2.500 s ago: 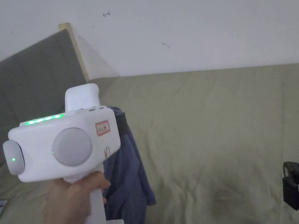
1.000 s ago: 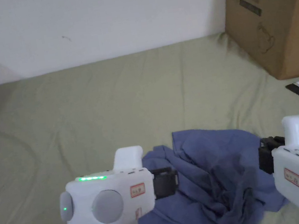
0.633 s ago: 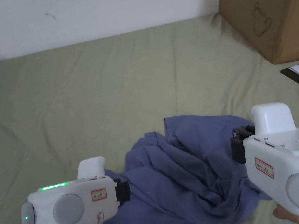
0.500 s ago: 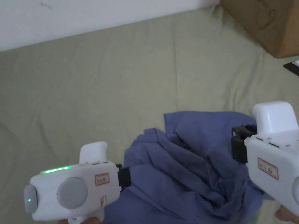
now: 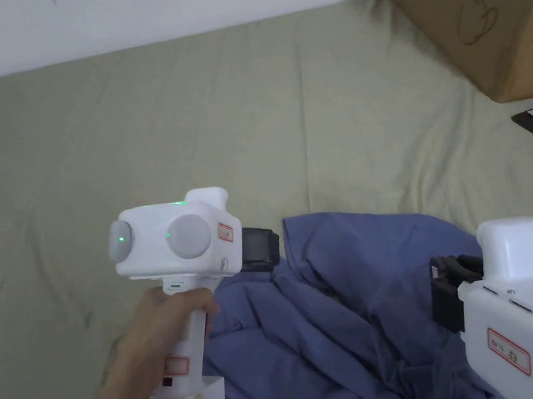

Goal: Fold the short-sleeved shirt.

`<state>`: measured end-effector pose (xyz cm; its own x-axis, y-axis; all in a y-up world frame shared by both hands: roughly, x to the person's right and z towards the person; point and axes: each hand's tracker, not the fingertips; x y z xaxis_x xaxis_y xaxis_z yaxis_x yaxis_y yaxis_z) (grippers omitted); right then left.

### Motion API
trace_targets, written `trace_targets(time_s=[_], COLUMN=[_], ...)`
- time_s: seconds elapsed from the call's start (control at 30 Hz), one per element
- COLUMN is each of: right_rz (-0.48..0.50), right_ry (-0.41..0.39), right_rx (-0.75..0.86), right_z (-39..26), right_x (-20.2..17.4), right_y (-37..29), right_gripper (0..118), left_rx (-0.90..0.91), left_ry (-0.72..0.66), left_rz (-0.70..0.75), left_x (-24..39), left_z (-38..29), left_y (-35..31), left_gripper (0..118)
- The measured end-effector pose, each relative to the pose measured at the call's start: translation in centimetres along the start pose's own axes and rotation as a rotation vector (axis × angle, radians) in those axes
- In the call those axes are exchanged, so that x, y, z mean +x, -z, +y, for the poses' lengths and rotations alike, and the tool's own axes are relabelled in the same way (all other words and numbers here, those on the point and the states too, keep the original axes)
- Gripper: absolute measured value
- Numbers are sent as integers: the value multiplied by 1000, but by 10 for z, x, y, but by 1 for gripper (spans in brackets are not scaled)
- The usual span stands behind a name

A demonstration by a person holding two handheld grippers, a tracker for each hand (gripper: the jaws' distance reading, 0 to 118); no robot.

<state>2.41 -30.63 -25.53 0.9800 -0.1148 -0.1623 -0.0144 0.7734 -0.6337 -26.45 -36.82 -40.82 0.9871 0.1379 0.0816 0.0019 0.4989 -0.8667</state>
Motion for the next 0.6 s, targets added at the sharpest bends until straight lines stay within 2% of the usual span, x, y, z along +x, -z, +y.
trace_targets(time_s=[0.1, 0.13, 0.17, 0.2, 0.27, 0.37, 0.43, 0.47, 0.6], right_rz=[-17, -22, -28, -35, -37, -37, -34, -27, 59], right_ry=[4, 5, 11, 21, 41, 67, 74, 82, 155], right_rx=[-11, -14, -18, -21, -17, -19, -22, -23, -60], right_z=[0, 0, -1, -1, -2, -1, -1, -2, -5], right_x=[6, 9, 12, 14, 19, 22, 22, 22, 26], right_y=[7, 9, 11, 12, 13, 17, 17, 17, 23], right_gripper=[0, 0, 0, 0, 0, 0, 0, 0, 0], left_rx=[-79, -106, -106, -16, -28, -27, -14, -8, 1], left_ry=[64, 64, 81, 117, 85, 95, 132, 151, 100], left_rz=[17, 13, 34, 44, 39, 59, 96, 141, 79], left_x=[8, 9, 13, 14, 10, 5, 4, 6, 2], left_z=[-5, -11, -19, -24, -25, -20, -20, -22, -28], left_y=[32, 40, 48, 44, 34, 24, 17, 15, 3], left_gripper=[105, 100, 94, 94, 88, 52, 5, 3, 3])
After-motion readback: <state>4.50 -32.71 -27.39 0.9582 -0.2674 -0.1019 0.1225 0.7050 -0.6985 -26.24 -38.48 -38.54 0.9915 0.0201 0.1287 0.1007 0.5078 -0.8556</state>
